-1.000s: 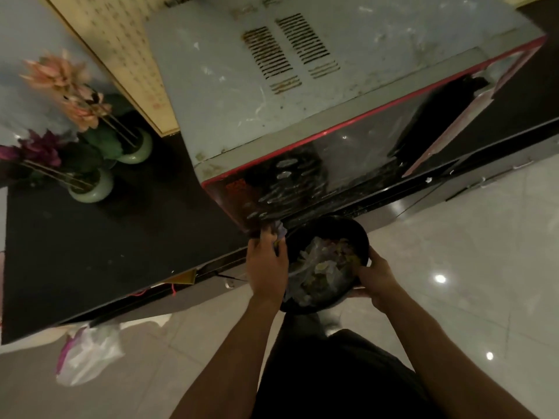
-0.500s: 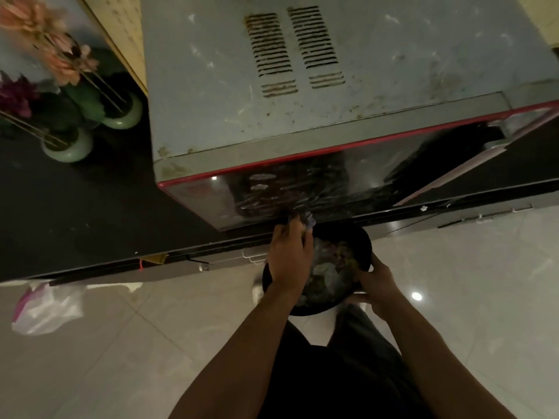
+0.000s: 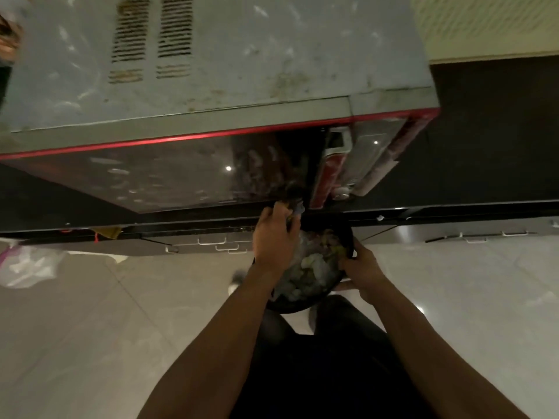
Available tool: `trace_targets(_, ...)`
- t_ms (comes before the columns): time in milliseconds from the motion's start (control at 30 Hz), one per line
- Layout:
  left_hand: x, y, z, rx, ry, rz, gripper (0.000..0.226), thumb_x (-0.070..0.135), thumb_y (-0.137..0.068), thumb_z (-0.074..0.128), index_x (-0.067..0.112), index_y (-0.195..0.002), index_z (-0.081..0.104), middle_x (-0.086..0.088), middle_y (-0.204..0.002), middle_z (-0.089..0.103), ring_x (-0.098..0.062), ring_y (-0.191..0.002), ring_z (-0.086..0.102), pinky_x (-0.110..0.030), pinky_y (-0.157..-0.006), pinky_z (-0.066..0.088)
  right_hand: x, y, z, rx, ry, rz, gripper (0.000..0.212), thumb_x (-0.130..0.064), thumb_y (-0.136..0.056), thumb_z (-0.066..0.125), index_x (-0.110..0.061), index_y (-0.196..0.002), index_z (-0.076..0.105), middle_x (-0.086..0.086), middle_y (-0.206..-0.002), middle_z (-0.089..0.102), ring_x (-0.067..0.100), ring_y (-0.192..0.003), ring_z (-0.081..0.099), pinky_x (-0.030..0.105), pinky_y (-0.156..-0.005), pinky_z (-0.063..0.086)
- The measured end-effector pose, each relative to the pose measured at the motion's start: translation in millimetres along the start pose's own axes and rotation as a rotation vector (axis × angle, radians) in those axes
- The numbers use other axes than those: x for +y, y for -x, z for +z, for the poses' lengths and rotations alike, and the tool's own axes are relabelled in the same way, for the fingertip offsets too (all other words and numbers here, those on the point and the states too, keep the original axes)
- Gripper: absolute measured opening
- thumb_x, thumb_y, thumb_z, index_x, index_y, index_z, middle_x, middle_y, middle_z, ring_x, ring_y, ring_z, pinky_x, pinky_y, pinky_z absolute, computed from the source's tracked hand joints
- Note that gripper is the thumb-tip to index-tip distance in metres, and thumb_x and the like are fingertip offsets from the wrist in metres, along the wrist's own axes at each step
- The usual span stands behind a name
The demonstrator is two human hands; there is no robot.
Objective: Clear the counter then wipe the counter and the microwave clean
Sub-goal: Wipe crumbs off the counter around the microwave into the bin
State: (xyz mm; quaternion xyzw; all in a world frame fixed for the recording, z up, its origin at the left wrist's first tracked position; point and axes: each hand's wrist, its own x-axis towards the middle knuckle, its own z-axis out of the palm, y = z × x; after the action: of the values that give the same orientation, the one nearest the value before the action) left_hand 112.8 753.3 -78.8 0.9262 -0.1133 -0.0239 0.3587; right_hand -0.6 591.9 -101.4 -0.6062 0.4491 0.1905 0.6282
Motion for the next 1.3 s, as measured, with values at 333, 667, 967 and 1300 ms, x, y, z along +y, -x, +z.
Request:
trace_targets(333, 40, 8, 46, 0.066, 0.223, -0.331, 0.042, 0.032, -0.088, 0.075, 0.021, -0.094, 0.035, -0.003, -0.09, 0.061, -0.023, -0.08, 0.063, -0.042, -0.067, 0.055, 5, 1, -55, 0.026, -0.089, 0.018, 0.067, -0.018, -0.086, 0.068, -0.042, -0.144, 0.043, 0.011, -0.123, 0.063, 0.043, -0.106, 0.065, 0.055, -0.065, 0.061)
trace_targets(667, 57, 22, 70, 0.174, 0.203, -0.169, 0.045, 0.025, -0.093, 0.072, 0.023, -0.07, 0.034, 0.016, -0.064, 0.031, -0.01, -0.067, 0.038, -0.013, -0.054, 0.025, 2, -9, -75, 0.009, -0.134, 0.081, 0.074, -0.001, -0.094, 0.059, -0.033, -0.154, 0.031, 0.02, -0.127, 0.058, 0.044, -0.102, 0.065, 0.052, -0.063, 0.061)
trace_targets(967, 73, 19, 90, 0.251, -0.024, 0.004, 0.032, 0.029, -0.104, 0.055, 0.009, -0.08, 0.065, 0.0, -0.099, 0.074, -0.024, -0.09, 0.06, -0.033, -0.063, 0.051, 2, -21, -87, -0.011, -0.091, 0.076, 0.076, 0.0, -0.093, 0.057, -0.035, -0.155, 0.029, 0.017, -0.127, 0.058, 0.045, -0.101, 0.066, 0.059, -0.066, 0.061)
trace_targets(1300, 103, 9, 97, -0.121, -0.119, 0.283, 0.023, 0.031, -0.101, 0.058, 0.016, -0.113, 0.071, -0.001, -0.107, 0.071, -0.02, -0.088, 0.058, -0.03, -0.064, 0.054, 9, -29, -93, -0.007, -0.009, 0.033, 0.08, -0.02, -0.08, 0.066, -0.039, -0.15, 0.034, 0.014, -0.134, 0.06, 0.039, -0.108, 0.065, 0.055, -0.074, 0.061)
